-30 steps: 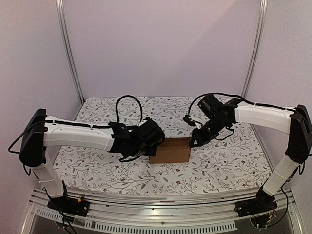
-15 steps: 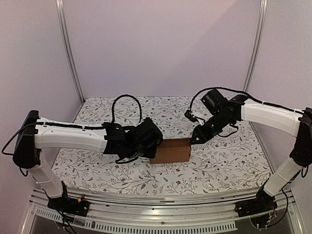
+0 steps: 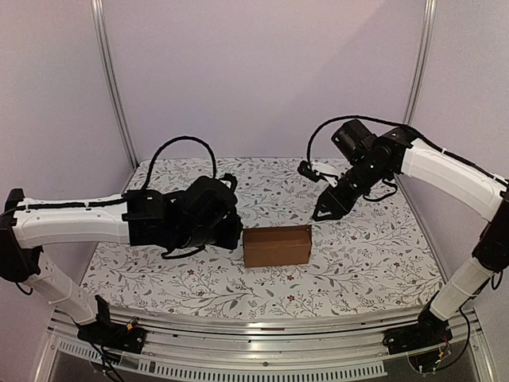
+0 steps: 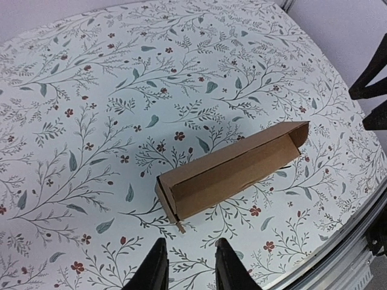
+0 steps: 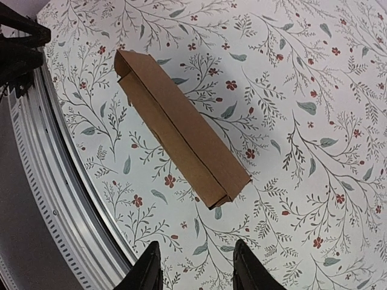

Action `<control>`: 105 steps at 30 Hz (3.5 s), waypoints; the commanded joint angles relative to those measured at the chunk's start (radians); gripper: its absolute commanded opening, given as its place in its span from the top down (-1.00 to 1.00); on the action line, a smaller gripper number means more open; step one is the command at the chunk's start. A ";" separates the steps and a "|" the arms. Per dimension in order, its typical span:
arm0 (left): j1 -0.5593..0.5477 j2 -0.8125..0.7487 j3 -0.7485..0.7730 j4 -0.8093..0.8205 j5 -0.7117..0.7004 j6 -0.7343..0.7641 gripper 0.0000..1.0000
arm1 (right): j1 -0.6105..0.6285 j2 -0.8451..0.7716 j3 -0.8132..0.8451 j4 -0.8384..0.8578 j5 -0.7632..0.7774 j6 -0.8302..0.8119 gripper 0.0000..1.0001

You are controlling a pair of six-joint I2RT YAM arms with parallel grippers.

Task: Fold the paper box

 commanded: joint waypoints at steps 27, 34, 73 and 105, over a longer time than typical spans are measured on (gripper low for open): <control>0.134 -0.304 -0.261 0.112 0.086 0.012 0.45 | 0.166 0.361 0.278 0.003 0.086 -0.413 0.49; 0.139 -0.324 -0.265 0.102 0.076 0.021 0.37 | 0.165 0.390 0.348 -0.046 0.093 -0.422 0.39; 0.158 -0.352 -0.307 0.097 0.070 -0.003 0.36 | 0.342 0.258 -0.066 0.307 0.532 -0.462 1.00; 0.417 0.039 -0.017 0.169 0.563 -0.081 0.24 | 0.401 0.030 -0.127 0.247 0.580 -0.373 0.22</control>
